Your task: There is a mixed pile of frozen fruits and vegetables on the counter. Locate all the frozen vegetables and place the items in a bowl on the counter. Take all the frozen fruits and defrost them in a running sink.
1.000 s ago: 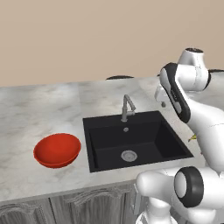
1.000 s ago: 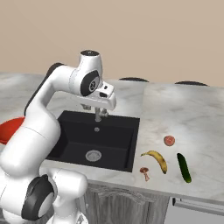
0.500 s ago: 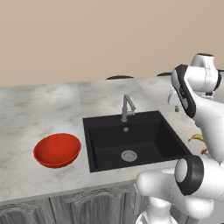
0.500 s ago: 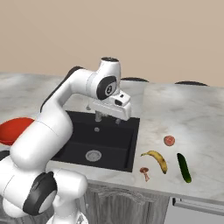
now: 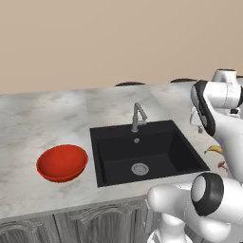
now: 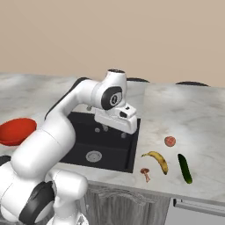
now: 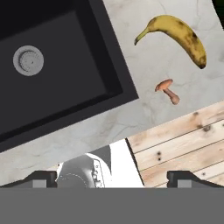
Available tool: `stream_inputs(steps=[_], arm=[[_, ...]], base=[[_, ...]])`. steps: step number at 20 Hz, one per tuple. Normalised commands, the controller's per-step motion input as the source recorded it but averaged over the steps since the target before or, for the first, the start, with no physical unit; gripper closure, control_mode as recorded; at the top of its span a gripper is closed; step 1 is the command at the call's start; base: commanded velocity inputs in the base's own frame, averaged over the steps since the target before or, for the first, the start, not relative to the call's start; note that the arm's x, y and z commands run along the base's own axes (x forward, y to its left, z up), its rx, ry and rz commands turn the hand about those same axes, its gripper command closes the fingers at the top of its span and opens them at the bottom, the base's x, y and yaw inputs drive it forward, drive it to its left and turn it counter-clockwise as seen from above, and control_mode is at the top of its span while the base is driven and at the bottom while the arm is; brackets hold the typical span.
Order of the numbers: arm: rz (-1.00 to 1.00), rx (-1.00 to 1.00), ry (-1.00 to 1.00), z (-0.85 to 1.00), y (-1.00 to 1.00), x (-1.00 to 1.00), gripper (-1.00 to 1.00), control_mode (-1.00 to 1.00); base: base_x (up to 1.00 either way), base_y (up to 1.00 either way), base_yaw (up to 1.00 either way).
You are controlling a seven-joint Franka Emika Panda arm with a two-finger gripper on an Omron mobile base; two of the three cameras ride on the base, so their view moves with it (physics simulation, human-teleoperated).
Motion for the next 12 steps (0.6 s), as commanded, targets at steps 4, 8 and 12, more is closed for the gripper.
stream_inputs(steps=[4, 8, 12], arm=[[0.00, -0.01, 0.13, -0.16, -0.55, -0.04, -1.00, -1.00], [0.03, -0.01, 0.17, -0.34, -0.37, -0.06, -1.00, -1.00], [0.08, 0.00, 0.09, -0.50, -0.35, -0.14, -1.00, -1.00]], base=[[0.00, 0.00, 0.00], [0.00, 0.00, 0.00], [0.00, 0.00, 0.00]])
